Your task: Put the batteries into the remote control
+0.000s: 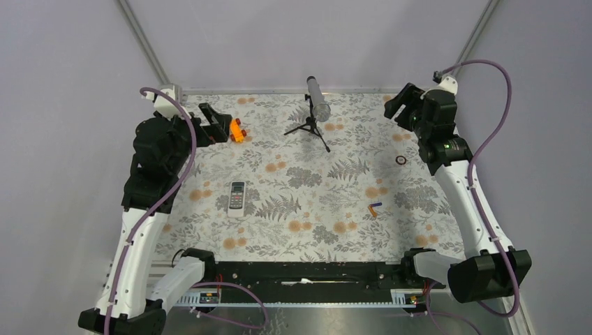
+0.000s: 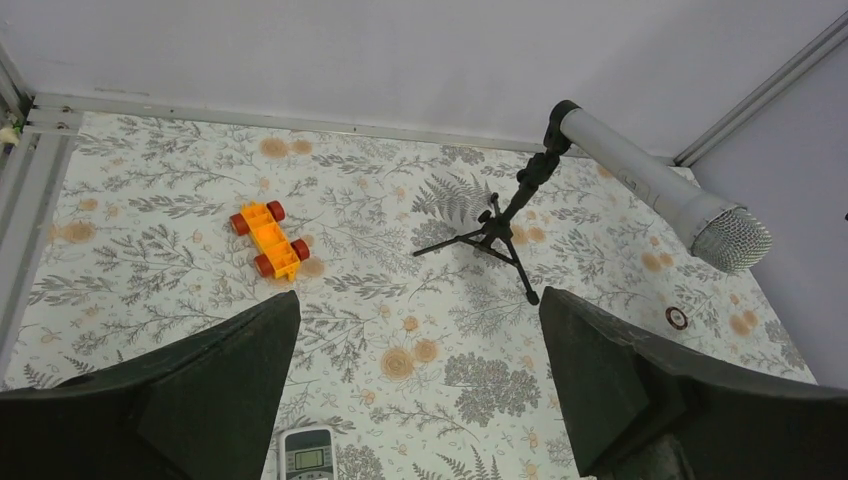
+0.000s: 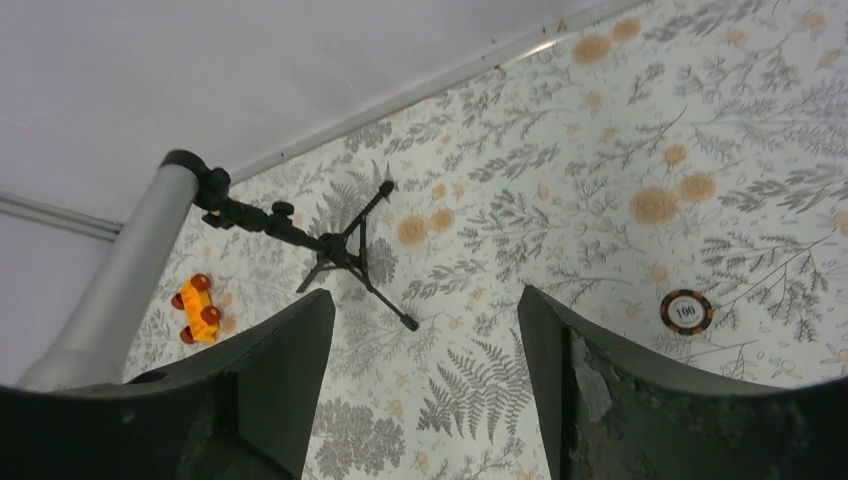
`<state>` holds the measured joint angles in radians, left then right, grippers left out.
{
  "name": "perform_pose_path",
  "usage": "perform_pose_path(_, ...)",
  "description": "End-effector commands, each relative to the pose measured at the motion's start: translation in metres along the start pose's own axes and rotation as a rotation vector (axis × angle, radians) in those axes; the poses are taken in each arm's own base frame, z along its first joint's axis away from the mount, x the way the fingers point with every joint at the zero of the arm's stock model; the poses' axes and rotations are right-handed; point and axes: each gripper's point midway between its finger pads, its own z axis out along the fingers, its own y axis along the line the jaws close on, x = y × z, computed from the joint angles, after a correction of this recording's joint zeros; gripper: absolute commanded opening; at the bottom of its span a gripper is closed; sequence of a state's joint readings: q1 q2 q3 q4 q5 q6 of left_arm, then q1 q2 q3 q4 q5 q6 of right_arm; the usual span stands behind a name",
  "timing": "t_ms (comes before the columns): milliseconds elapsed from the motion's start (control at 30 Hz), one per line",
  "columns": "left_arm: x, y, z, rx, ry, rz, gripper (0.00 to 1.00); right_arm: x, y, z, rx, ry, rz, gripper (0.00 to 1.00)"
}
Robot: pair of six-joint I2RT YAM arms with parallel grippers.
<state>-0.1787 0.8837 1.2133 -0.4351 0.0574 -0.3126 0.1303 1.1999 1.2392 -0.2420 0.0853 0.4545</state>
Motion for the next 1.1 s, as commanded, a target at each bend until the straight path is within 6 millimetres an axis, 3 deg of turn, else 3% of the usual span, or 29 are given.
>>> perform_pose_path(0, -0.006, -0.004, -0.002, 0.023, -0.041, -0.008, 0.99, 0.009, 0.009, -0.001, -0.053, 0.02, 0.067, 0.83)
perform_pose_path(100, 0.028, 0.012, 0.013, -0.012, 0.035, 0.02, 0.99, 0.024, 0.005, 0.003, -0.055, 0.056, 0.076, 0.91)
perform_pose_path(233, 0.118, 0.058, 0.038, -0.163, 0.233, 0.009, 0.99, 0.051, 0.014, 0.003, -0.155, 0.128, 0.057, 0.92)
perform_pose_path(333, 0.175, 0.089, 0.04, -0.312, 0.367, -0.064, 0.99, 0.073, 0.014, 0.001, -0.182, 0.208, 0.069, 0.92)
perform_pose_path(433, 0.213, 0.102, 0.039, -0.373, 0.48, -0.146, 0.99, 0.093, 0.007, 0.001, -0.153, 0.269, 0.117, 0.91)
perform_pose_path(667, 0.251, 0.132, 0.035, -0.561, 0.663, -0.183, 0.99, 0.134, -0.001, -0.002, -0.136, 0.392, 0.206, 0.9)
perform_pose_path(833, 0.291, 0.12, 0.034, -0.515, 0.805, -0.259, 0.99, 0.157, -0.014, -0.007, -0.099, 0.438, 0.24, 0.9)
perform_pose_path(1067, 0.315, 0.113, 0.021, -0.53, 0.856, -0.224, 0.99, 0.186, -0.022, -0.015, -0.078, 0.512, 0.298, 0.9)
